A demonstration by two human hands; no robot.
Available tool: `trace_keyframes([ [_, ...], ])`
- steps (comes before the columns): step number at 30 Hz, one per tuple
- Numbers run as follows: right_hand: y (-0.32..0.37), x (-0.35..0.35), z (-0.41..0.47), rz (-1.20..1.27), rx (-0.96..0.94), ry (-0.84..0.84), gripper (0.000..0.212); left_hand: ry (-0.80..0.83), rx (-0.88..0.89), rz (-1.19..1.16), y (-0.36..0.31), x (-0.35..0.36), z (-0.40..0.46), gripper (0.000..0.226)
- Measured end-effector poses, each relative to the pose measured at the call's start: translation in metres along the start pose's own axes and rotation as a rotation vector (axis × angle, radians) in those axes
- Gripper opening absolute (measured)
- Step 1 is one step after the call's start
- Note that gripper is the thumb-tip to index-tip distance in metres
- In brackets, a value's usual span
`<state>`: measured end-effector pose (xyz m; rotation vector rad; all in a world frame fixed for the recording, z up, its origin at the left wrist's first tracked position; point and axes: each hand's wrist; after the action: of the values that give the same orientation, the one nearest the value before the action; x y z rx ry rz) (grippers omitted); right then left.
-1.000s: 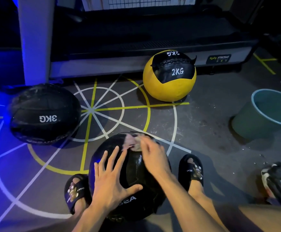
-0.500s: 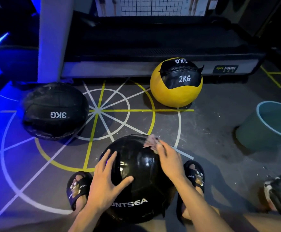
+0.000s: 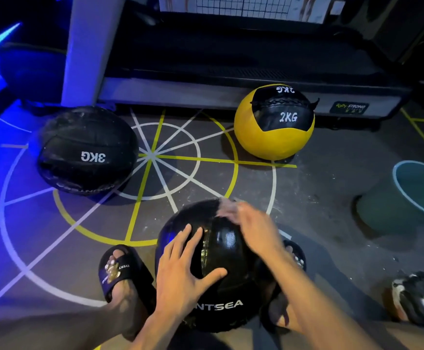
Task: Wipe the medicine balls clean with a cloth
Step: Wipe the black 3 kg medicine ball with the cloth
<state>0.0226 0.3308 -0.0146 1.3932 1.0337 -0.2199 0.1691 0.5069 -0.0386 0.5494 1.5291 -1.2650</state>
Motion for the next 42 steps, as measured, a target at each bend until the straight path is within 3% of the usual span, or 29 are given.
trace_keyframes([
  [3,-0.041,-0.019,-0.011,0.153,0.384,-0.155,0.046,0.002,0.008,-0.018,-0.003,0.005,-0.001,0.098],
  [6,-0.008,-0.003,-0.014,0.172,0.212,-0.213,0.039,-0.003,0.0,-0.031,-0.008,0.008,0.002,0.096],
  [9,0.04,0.015,-0.011,0.043,-0.163,-0.006,0.041,0.019,0.005,-0.048,-0.008,0.007,0.006,0.096],
  [11,0.046,0.017,-0.009,-0.044,-0.259,0.118,0.043,0.048,0.04,-0.114,-0.004,0.003,0.01,0.091],
  [13,0.032,0.002,-0.007,-0.044,-0.243,0.111,0.044,0.064,0.073,-0.164,0.004,-0.001,0.015,0.088],
  [15,0.011,-0.011,-0.008,0.004,-0.166,0.076,0.045,0.026,-0.006,-0.128,0.014,0.0,0.015,0.094],
  [17,-0.009,-0.023,-0.011,0.099,-0.019,-0.015,0.045,0.035,-0.111,-0.152,0.015,0.005,0.012,0.102],
  [20,-0.031,-0.036,-0.01,0.131,0.247,-0.149,0.048,0.079,-0.07,-0.186,-0.008,0.018,0.003,0.104],
  [22,-0.027,-0.04,-0.007,0.115,0.322,-0.196,0.049,0.064,-0.049,-0.149,-0.024,0.025,-0.002,0.103],
  [25,0.0,-0.028,-0.011,0.047,0.127,-0.173,0.04,0.023,-0.066,-0.139,-0.028,0.031,-0.005,0.1],
  [28,0.015,-0.012,-0.019,-0.134,-0.16,0.034,0.045,0.026,-0.059,-0.123,-0.019,0.032,-0.006,0.101],
  [30,0.009,-0.017,-0.023,-0.194,-0.248,0.136,0.05,0.015,-0.044,-0.134,-0.016,0.03,-0.006,0.099],
  [32,-0.006,-0.033,-0.023,-0.139,-0.213,0.123,0.053,0.001,-0.024,-0.142,-0.018,0.031,-0.005,0.096],
  [35,-0.034,-0.051,-0.019,-0.006,0.052,-0.025,0.045,0.037,-0.02,-0.156,-0.021,0.035,-0.004,0.095],
  [38,-0.033,-0.049,-0.009,0.0,0.199,-0.048,0.042,0.083,-0.033,-0.174,-0.022,0.035,-0.005,0.098],
  [40,-0.012,-0.037,0.003,-0.059,0.159,-0.041,0.043,0.088,-0.034,-0.165,-0.02,0.035,-0.004,0.098],
  [42,0.018,-0.017,0.013,-0.142,-0.006,0.011,0.039,0.1,-0.035,-0.166,-0.021,0.035,-0.004,0.099],
])
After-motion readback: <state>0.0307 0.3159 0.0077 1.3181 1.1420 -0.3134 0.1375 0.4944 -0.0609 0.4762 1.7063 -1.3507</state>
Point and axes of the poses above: each hand's wrist, its own z-axis towards the middle knuckle, its own x-axis out of the palm, y = z × x, and after that the axes turned 15 degrees about z, right-handed
